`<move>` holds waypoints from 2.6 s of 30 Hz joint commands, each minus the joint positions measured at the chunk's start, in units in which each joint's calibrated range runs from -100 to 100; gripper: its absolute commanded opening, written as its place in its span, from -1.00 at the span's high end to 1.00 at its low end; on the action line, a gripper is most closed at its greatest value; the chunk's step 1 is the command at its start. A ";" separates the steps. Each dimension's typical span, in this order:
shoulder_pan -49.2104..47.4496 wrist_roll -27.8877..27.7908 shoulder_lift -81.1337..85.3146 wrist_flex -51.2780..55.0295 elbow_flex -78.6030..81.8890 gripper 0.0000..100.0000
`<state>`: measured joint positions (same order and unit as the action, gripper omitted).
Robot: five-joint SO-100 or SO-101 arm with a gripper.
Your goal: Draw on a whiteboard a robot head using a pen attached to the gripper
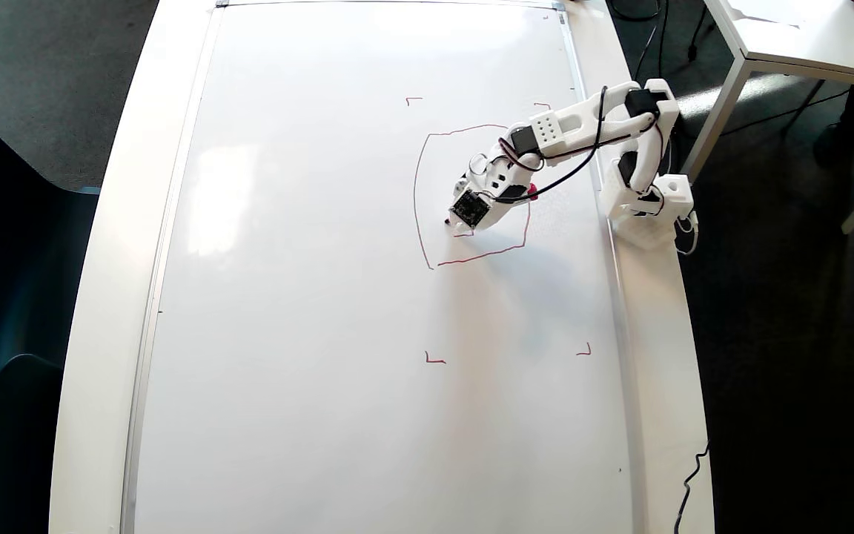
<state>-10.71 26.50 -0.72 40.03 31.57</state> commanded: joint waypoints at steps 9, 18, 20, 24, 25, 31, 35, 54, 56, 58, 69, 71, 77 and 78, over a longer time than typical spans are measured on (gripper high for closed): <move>-5.17 0.36 -0.33 0.45 -0.75 0.99; -3.55 -0.07 1.52 0.45 -2.92 0.99; -2.88 -0.12 5.46 0.37 -3.47 0.99; -3.25 -2.10 12.25 0.45 -2.47 0.99; -2.81 -2.64 13.42 0.45 -1.74 0.99; 3.89 -4.89 17.20 0.37 4.07 0.99; 9.42 -5.48 16.78 0.45 6.88 0.99; 19.00 -7.84 14.93 -0.42 9.79 0.99; 19.51 -7.84 13.26 -0.42 9.33 0.99; 19.51 -7.84 11.66 -2.24 9.51 0.99; 17.08 -8.54 10.57 -7.71 9.24 0.99; 16.27 -8.54 10.49 -8.15 9.24 0.99; 14.80 -8.11 10.32 -8.58 9.97 0.99; 14.72 -8.11 10.24 -9.10 10.15 0.99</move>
<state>4.52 18.26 9.36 32.52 41.71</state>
